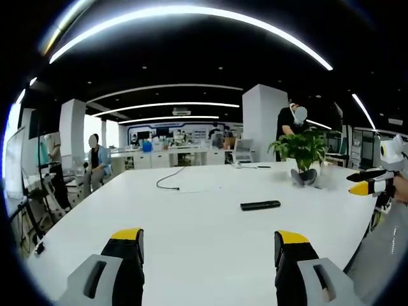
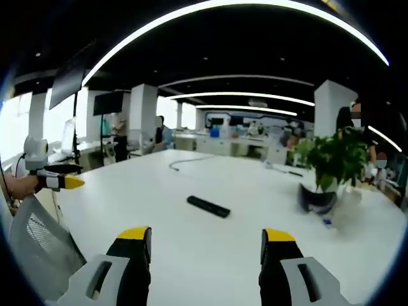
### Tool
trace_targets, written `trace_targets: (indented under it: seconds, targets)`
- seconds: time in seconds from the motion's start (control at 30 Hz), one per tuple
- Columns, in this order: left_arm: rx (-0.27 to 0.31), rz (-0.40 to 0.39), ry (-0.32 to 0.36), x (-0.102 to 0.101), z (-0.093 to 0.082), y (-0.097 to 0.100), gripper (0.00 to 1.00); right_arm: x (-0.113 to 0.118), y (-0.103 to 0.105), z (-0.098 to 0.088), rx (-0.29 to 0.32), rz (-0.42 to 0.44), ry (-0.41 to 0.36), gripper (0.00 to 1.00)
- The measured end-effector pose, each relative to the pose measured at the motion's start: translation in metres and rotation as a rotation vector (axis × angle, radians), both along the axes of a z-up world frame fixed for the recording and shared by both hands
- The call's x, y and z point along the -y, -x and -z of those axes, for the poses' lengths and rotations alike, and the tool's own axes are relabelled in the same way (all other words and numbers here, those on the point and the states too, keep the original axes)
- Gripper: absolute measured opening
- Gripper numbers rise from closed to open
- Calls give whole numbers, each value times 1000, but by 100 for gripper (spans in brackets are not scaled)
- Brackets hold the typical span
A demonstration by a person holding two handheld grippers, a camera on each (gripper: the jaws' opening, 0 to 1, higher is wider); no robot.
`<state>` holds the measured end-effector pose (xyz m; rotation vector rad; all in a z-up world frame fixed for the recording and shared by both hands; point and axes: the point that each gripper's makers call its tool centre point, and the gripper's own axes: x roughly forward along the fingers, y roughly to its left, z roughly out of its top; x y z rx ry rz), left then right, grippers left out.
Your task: Press the specified remote control buttons in sequence, fully releasing each button before pressing the next.
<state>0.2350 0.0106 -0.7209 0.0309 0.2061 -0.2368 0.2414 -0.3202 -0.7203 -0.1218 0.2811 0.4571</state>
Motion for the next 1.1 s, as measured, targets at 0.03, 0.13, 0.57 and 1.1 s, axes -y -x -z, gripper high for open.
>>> trace_targets:
  seconds: [0.03, 0.13, 0.57, 1.1]
  targets:
    - [0, 0, 0, 0, 0, 0, 87, 0, 0, 0, -1, 0, 2, 68]
    - [-2, 1, 1, 0, 0, 0, 87, 0, 0, 1, -2, -2, 5, 68]
    - [-16, 20, -5, 4, 3, -1, 87, 10, -2, 0, -9, 56, -20, 68]
    - [-78, -7, -1, 0, 16, -2, 87, 23, -4, -5, 6, 122, -41, 68]
